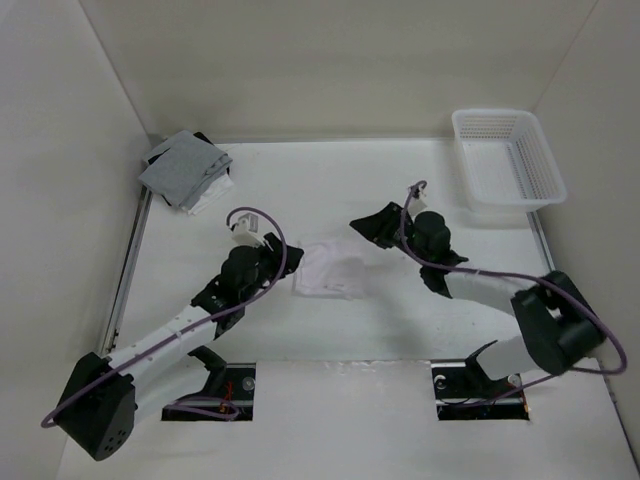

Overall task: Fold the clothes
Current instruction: Fold the tank top

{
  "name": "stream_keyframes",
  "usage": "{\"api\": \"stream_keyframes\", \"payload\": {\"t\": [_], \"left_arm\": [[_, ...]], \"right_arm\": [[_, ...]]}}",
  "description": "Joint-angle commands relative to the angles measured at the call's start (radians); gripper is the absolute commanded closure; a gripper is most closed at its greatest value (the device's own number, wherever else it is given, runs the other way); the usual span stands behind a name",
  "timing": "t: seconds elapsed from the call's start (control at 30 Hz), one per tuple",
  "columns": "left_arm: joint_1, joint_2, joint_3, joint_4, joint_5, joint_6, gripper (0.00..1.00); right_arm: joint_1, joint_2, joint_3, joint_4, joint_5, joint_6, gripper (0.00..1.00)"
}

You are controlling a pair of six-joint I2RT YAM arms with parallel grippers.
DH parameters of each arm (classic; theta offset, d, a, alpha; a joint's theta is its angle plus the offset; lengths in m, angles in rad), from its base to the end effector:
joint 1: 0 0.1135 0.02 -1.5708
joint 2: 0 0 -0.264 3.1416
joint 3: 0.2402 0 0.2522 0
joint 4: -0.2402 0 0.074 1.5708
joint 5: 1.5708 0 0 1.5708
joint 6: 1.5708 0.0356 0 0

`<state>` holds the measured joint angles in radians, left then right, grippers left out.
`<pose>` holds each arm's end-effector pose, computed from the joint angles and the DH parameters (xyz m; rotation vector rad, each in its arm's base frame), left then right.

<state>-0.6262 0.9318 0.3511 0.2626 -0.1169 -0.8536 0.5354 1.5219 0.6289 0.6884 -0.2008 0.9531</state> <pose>0.1678 -0.1163 0.2070 -0.3090 1.9648 -0.8835 0.2665 0.1663 0.2019 0.2471 1.9346 1.2157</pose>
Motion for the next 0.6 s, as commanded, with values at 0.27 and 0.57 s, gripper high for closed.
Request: {"api": "stream_keyframes", "payload": {"t": [0.27, 0.57], "left_arm": [[0.210, -0.011, 0.086, -0.197, -0.067, 0.126, 0.51], [0.110, 0.119, 0.132, -0.022, 0.026, 0.102, 0.89]], "right_arm": [[-0.071, -0.655, -0.247, -0.222, 0.380, -0.277, 0.39], [-0.075, -0.548, -0.241, -0.171, 0.157, -0.229, 0.98]]}}
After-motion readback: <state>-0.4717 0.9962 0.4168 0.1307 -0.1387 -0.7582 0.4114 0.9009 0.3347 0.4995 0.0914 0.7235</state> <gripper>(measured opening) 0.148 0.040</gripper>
